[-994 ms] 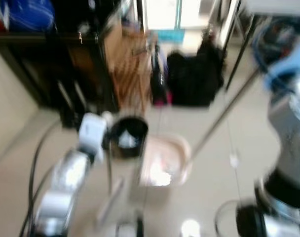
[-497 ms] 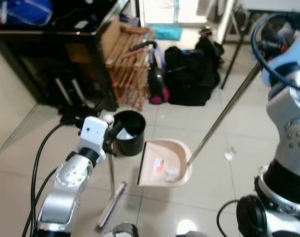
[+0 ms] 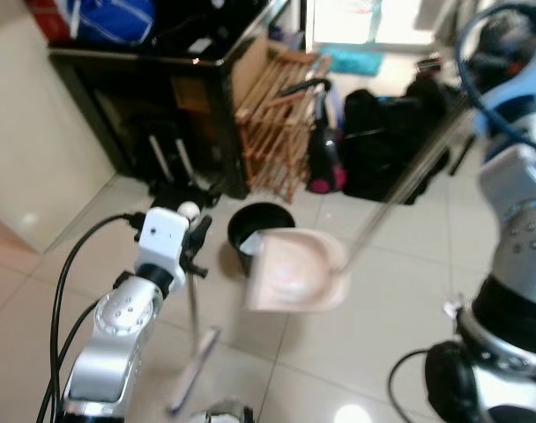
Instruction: Sweep floor
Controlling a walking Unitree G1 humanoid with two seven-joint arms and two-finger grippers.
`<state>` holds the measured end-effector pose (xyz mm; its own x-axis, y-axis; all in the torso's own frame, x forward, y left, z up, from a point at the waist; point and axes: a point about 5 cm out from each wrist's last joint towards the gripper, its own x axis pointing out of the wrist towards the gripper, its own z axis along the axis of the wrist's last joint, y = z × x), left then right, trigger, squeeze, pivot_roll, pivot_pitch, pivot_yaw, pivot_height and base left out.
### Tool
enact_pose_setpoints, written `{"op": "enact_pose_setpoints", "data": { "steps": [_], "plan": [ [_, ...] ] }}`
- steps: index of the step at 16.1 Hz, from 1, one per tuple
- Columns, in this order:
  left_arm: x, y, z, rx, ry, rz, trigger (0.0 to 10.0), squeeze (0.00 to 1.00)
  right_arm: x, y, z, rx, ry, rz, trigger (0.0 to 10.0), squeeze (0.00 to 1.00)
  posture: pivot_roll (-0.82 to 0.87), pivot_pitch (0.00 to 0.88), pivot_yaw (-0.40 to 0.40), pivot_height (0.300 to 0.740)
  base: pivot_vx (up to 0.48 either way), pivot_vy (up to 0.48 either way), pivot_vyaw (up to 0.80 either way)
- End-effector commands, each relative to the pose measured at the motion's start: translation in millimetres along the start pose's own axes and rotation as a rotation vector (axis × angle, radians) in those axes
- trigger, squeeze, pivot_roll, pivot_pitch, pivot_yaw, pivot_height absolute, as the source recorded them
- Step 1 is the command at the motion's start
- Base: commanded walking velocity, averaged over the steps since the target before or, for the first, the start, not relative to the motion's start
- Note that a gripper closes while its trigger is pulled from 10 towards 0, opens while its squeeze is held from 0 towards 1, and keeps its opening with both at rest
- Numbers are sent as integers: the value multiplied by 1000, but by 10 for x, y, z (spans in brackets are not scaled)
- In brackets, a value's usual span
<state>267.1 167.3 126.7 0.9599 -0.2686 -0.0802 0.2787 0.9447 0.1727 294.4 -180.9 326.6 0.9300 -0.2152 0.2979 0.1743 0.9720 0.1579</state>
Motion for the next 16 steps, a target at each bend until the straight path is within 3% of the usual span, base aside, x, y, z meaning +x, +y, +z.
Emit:
{"op": "enact_pose_setpoints", "data": {
  "steps": [1, 4, 8, 9, 16],
  "plan": [
    [-10, 70, 66, 32, -21, 23, 10000, 0, 3, 118, 79, 39, -45, 53, 10000, 0, -19, 84, 42, 740, 364, 0, 0],
    [19, 94, 57, 31, -22, 31, 10000, 0, 53, 122, 87, -3, -60, 58, 10000, 0, -20, 75, 39, 740, 370, 0, 154],
    [34, 91, 44, 29, -22, 30, 10000, 0, 66, 174, 71, 3, -69, 81, 10000, 0, -17, 59, 37, 740, 372, 0, 800],
    [35, 96, 32, 29, -22, 33, 10000, 0, 71, 187, 85, 39, -87, 85, 10000, 0, -17, 53, 33, 740, 368, 0, 0],
    [2, 131, -16, 26, -13, 48, 10000, 0, 162, 240, 104, 66, -108, 95, 10000, 0, -5, 57, 25, 740, 372, 0, 0]
  ]
}}
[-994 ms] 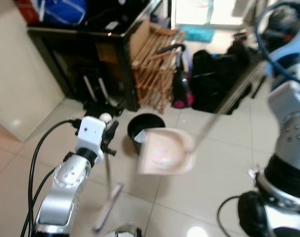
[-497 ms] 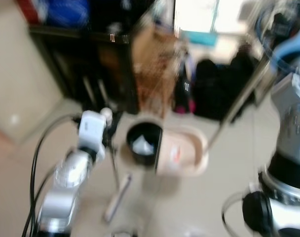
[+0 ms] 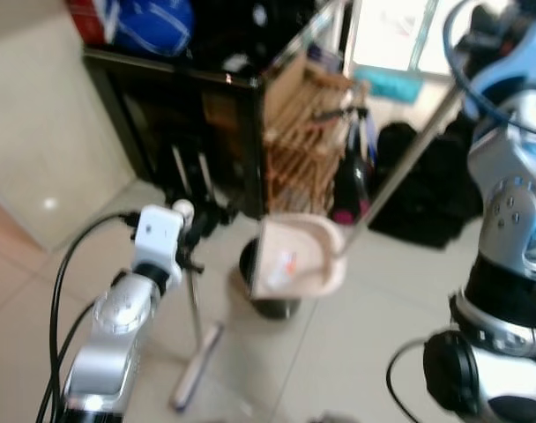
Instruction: Sweep floor
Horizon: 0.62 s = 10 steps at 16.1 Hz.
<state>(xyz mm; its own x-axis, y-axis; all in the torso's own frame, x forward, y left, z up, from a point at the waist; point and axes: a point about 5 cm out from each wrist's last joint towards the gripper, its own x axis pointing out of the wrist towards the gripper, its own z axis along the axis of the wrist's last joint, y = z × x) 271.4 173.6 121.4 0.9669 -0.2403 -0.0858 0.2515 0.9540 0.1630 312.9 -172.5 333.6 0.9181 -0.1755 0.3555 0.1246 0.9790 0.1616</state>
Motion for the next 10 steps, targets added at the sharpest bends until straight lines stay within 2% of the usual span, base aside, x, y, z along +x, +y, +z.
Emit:
{"op": "enact_pose_setpoints", "data": {
  "steps": [1, 3, 10],
  "plan": [
    [-36, 83, 36, 38, -20, 28, 10000, 0, 19, 115, 87, 76, -49, 40, 10000, 0, -2, 55, 23, 740, 368, 0, 0],
    [-43, 91, 29, 36, -18, 34, 10000, 0, 52, 93, 63, 100, -43, 20, 10000, 0, -1, 59, 23, 740, 373, 0, 0],
    [-42, 77, 12, 32, -14, 22, 10000, 0, 91, 56, 67, 90, -58, -4, 10000, 0, -2, 66, 27, 740, 372, 0, 0]
  ]
}}
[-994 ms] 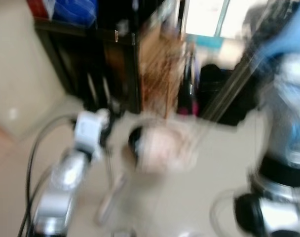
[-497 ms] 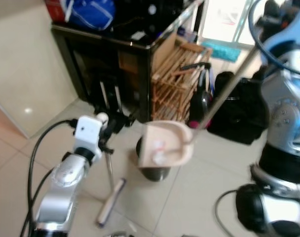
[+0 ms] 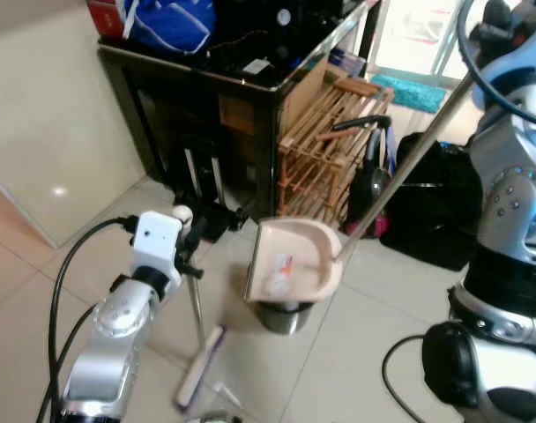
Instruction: Sweep floor
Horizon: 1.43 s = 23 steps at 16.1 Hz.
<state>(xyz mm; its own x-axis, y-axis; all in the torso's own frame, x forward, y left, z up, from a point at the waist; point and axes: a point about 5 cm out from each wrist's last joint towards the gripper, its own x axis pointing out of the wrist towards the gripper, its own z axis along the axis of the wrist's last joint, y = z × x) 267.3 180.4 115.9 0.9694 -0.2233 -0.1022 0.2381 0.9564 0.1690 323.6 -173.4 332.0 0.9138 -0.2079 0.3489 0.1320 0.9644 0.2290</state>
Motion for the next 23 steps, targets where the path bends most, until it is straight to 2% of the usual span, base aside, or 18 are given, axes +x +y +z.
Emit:
{"op": "enact_pose_setpoints", "data": {
  "steps": [1, 11, 18, 23],
  "plan": [
    [10, 32, 79, 28, -32, 6, 10000, 0, -8, 45, 115, 29, -59, 23, 10000, 0, -1, 67, 28, 740, 375, 0, 0],
    [15, 34, 97, 27, -38, -8, 10000, 0, -8, -136, 135, 52, -86, -66, 10000, 0, 0, 67, 38, 740, 372, 0, 0],
    [-16, -21, 50, 26, -32, -22, 10000, 0, -46, -72, 147, 40, -145, -34, 10000, 0, -5, 63, 46, 740, 53, 0, 0],
    [-6, -36, 30, 41, -14, -47, 10000, 0, -107, 24, 214, -9, -243, -14, 10000, 0, -12, 57, 55, 740, 0, 0, 0]
  ]
}}
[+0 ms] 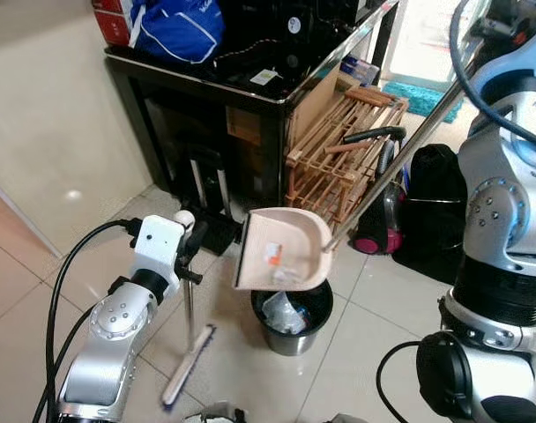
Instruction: Sweep floor
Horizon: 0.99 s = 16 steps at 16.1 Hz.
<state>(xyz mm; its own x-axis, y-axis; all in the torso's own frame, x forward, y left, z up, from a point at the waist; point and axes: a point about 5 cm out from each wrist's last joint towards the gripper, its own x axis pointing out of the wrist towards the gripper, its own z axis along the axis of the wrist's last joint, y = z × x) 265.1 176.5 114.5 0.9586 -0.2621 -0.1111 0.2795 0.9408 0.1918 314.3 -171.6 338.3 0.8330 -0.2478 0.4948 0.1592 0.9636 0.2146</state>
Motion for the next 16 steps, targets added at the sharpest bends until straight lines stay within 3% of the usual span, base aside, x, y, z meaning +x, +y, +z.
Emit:
{"op": "enact_pose_setpoints", "data": {
  "steps": [1, 7, 8, 12, 16],
  "plan": [
    [6, 6, 33, 15, -15, -8, 10000, 0, -31, 34, 138, 5, -92, 14, 10000, 0, -10, 54, 52, 740, 0, 0, 0],
    [7, -10, 33, 17, -16, -10, 10000, 0, -134, 281, 215, -155, -255, 172, 10000, 0, -6, 55, 49, 740, 0, 0, 0],
    [10, 1, 34, 17, -17, -4, 10000, 0, -185, 362, 212, -223, -312, 230, 10000, 0, -2, 55, 46, 740, 0, 0, 0],
    [-2, 20, 17, 21, -12, 1, 10000, 0, -316, 563, 92, -239, -340, 333, 10000, 0, 4, 59, 39, 740, 0, 0, 0],
    [3, 40, -32, 21, -1, 4, 10000, 0, -410, 658, 8, -248, -351, 393, 10000, 0, 2, 61, 37, 740, 0, 0, 0]
  ]
}}
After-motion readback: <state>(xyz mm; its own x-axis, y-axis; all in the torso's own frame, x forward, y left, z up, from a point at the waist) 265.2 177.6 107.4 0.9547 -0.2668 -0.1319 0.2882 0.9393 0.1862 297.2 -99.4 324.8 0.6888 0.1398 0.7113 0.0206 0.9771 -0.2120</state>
